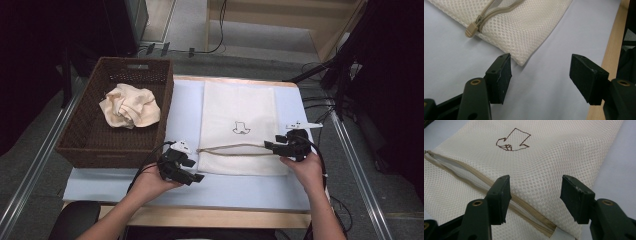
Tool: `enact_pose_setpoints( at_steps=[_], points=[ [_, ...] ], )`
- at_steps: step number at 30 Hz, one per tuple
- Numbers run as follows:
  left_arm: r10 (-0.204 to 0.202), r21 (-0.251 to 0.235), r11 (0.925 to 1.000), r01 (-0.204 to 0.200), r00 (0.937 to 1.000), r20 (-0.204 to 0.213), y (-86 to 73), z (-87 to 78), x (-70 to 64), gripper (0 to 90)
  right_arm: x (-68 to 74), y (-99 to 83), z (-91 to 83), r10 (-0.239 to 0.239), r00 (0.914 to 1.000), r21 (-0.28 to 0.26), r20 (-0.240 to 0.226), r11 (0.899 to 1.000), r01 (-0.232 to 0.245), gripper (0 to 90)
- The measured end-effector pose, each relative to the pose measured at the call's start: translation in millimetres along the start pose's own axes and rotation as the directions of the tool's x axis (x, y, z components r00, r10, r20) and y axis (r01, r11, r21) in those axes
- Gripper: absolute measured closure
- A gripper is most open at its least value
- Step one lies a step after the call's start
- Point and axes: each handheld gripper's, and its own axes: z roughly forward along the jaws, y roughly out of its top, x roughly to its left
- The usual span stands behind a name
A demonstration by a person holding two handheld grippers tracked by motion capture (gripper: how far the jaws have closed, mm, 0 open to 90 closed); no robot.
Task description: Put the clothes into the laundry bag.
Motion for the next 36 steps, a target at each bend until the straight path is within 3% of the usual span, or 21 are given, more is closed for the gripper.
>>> enact_pose_setpoints(
  at_steps=[6,17,21,24,36],
  points=[
    [0.029,0.019,0.9994,-0.029,0.9996,-0.007,2.3,-7.2,-1.9,32.9,0.8,0.0,0.3,-0.010,0.9999,0.002,-0.003,1.000,0.010,42.5],
    [0.013,0.020,0.9997,-0.014,0.9997,0.023,3.4,-22.4,-0.3,31.0,3.8,0.7,1.9,-0.014,0.9996,0.004,-0.026,1.000,0.014,42.7],
    [0.028,0.032,0.9991,-0.028,0.9996,0.005,3.4,-28.8,-2.4,31.1,5.2,1.0,1.6,-0.027,0.9993,0.002,-0.027,1.000,0.027,42.7],
    [0.017,0.025,0.9995,-0.018,0.9997,0.020,4.7,-33.8,-5.3,32.1,6.3,1.8,-0.5,-0.031,0.9992,-0.012,-0.027,0.999,0.031,43.5],
    [0.028,0.011,0.9995,-0.028,0.9996,0.005,9.9,-48.3,-9.8,32.2,8.0,1.6,0.3,-0.038,0.9986,-0.002,-0.036,0.999,0.038,43.7]
  ],
)
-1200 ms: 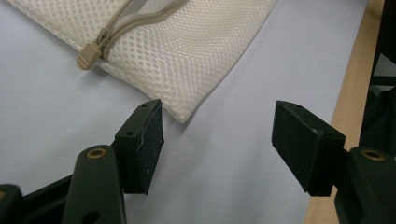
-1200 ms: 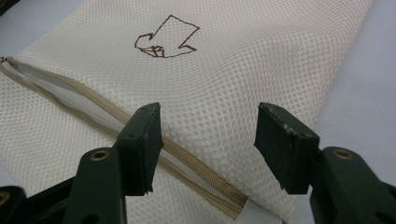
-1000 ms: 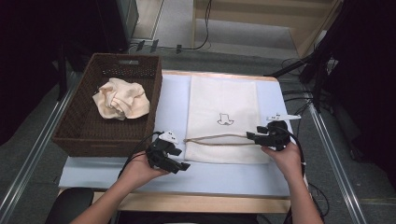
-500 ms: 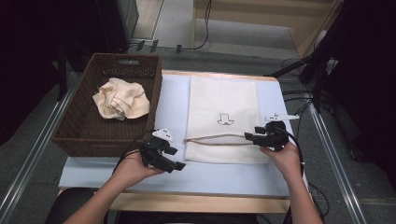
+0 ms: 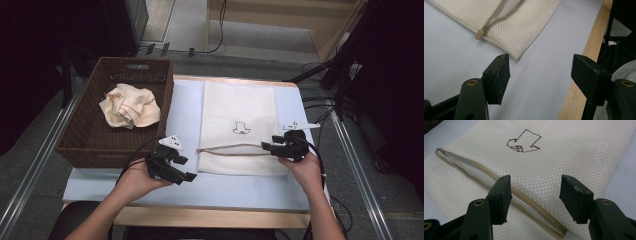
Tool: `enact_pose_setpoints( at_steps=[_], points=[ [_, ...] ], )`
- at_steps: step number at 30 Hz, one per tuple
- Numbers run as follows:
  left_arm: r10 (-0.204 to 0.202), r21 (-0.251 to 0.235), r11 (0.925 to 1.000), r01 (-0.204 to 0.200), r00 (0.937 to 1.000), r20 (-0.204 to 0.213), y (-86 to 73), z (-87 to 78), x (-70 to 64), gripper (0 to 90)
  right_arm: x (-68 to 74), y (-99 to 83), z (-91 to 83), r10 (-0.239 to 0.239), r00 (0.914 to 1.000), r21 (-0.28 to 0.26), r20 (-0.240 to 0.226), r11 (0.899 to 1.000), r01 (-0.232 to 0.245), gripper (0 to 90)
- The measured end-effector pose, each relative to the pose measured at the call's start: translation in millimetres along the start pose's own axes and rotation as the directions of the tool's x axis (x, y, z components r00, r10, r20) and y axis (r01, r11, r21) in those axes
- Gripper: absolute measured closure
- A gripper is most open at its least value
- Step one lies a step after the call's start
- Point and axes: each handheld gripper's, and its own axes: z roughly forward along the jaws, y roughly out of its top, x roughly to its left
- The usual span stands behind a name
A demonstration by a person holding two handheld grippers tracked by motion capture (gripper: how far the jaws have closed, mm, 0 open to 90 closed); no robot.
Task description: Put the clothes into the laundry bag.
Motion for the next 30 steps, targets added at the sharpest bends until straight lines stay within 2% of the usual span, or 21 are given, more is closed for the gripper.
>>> enact_pose_setpoints(
  at_steps=[3,6,15,23,30],
  points=[
    [-0.008,0.004,1.0000,0.008,1.0000,0.002,1.5,-3.0,0.4,32.2,0.5,0.2,0.1,-0.004,1.0000,-0.003,-0.003,1.000,0.003,43.7],
    [0.003,0.014,0.9999,-0.003,1.0000,-0.002,3.1,-5.7,-0.3,32.1,1.2,0.4,0.2,-0.003,1.0000,-0.001,-0.004,1.000,0.003,43.7],
    [0.004,0.001,1.0000,-0.004,1.0000,-0.008,8.5,-14.1,-1.3,32.1,3.4,0.8,0.4,-0.017,0.9998,0.002,-0.011,1.000,0.017,43.7],
    [0.005,0.009,0.9999,-0.005,0.9999,-0.013,12.7,-21.4,-1.2,32.1,4.0,0.7,0.1,-0.016,0.9998,0.001,-0.013,1.000,0.016,43.7],
    [-0.005,-0.001,1.0000,0.005,0.9996,-0.026,16.6,-32.7,2.3,32.2,5.9,0.7,0.2,-0.020,0.9996,0.004,-0.019,1.000,0.020,43.7]
  ],
)
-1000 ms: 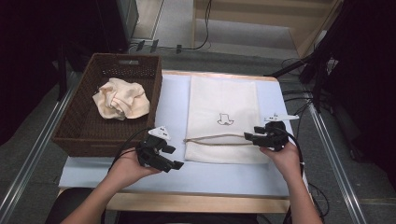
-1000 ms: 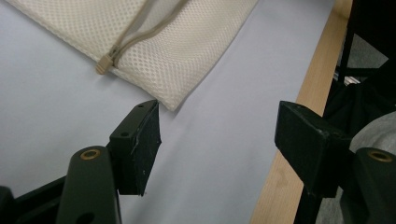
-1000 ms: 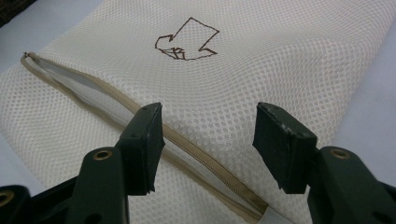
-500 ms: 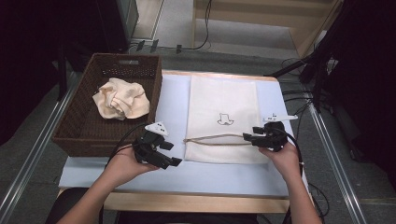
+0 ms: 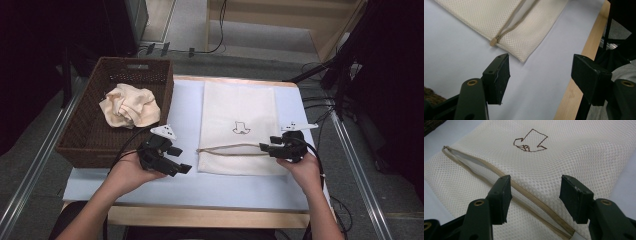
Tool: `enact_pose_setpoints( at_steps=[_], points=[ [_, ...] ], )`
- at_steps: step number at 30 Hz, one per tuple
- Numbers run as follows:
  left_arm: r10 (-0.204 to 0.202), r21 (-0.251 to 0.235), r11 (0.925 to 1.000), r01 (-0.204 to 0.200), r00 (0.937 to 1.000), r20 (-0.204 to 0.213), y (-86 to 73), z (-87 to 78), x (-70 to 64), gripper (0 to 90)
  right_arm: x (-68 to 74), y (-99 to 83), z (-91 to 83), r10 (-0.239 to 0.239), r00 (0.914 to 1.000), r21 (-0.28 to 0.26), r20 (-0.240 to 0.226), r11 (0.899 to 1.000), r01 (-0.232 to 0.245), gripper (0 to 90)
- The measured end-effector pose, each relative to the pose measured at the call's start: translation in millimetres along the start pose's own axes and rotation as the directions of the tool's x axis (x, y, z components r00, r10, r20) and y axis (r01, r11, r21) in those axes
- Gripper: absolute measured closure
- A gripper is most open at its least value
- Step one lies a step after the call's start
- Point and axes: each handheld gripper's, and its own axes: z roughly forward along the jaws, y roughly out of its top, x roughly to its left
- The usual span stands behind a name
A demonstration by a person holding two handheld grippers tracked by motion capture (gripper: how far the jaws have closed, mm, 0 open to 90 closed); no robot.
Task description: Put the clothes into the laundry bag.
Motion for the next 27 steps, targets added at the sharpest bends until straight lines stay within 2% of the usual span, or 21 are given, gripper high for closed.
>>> enact_pose_setpoints(
  at_steps=[7,13,16,21,27],
  points=[
    [-0.007,0.008,0.9999,0.008,0.9998,-0.016,4.4,-8.8,6.2,32.1,2.6,0.1,-0.2,-0.007,1.0000,0.001,0.002,1.000,0.007,43.6],
    [-0.030,-0.013,0.9995,0.030,0.9996,0.005,8.4,-18.6,13.2,32.4,4.6,1.6,-1.6,-0.006,1.0000,-0.007,-0.001,1.000,0.006,43.5],
    [-0.030,-0.016,0.9994,0.030,0.9995,-0.009,10.0,-22.1,15.9,32.4,4.1,1.6,-1.7,-0.006,1.0000,-0.008,-0.005,1.000,0.006,43.4],
    [-0.075,-0.035,0.9966,0.074,0.9970,-0.018,14.9,-31.5,22.6,32.1,3.4,2.0,-1.7,-0.004,1.0000,-0.010,-0.007,1.000,0.004,43.3],
    [-0.054,-0.042,0.9978,0.051,0.9967,-0.061,17.9,-42.2,29.2,32.0,3.6,3.5,-1.6,-0.001,0.9999,-0.012,-0.012,1.000,0.001,43.0]
  ],
)
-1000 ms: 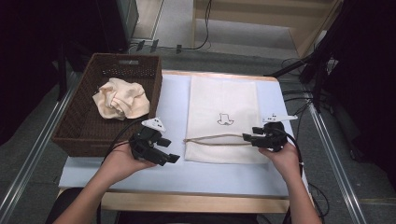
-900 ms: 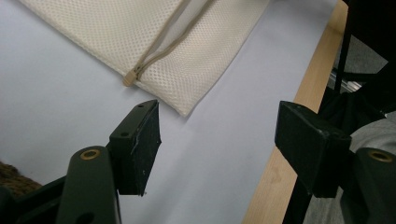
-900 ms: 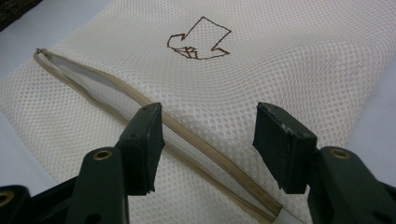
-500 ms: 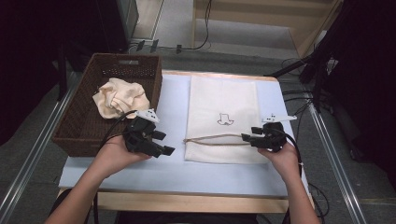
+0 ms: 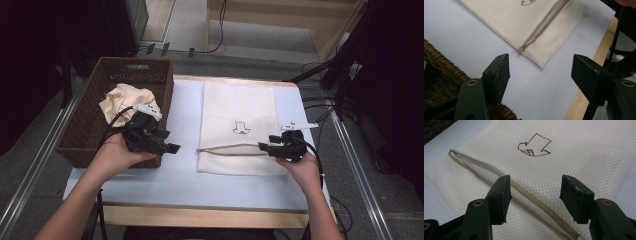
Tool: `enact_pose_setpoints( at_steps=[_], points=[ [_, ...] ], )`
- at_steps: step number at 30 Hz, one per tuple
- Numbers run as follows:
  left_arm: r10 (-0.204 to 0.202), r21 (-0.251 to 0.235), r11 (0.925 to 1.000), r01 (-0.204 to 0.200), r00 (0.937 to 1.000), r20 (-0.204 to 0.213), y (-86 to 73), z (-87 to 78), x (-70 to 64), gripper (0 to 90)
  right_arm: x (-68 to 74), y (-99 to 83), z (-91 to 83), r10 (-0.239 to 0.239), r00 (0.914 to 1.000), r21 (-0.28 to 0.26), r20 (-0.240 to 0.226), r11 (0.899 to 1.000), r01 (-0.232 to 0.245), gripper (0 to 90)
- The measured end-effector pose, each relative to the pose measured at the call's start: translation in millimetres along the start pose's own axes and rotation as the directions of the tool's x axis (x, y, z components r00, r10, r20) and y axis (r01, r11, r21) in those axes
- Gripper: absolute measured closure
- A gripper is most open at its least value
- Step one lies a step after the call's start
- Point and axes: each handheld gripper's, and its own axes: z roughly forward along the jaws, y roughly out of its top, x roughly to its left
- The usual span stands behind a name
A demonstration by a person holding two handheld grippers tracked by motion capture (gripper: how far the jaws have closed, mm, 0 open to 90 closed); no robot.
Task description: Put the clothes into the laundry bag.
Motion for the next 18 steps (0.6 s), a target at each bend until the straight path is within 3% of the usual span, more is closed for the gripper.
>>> enact_pose_setpoints(
  at_steps=[7,11,18],
  points=[
    [-0.011,0.002,0.9999,0.011,0.9995,-0.028,4.5,-9.6,9.6,31.6,1.7,1.4,2.6,-0.005,1.0000,0.007,-0.009,1.000,0.005,42.9],
    [-0.035,-0.013,0.9993,0.035,0.9994,0.003,5.6,-13.4,15.2,31.0,1.6,1.5,4.5,-0.009,0.9999,0.011,-0.012,1.000,0.009,42.8],
    [-0.051,-0.017,0.9986,0.050,0.9975,-0.050,6.0,-20.4,30.2,30.5,1.4,2.4,6.1,-0.013,0.9998,0.015,-0.014,1.000,0.013,42.6]
  ],
)
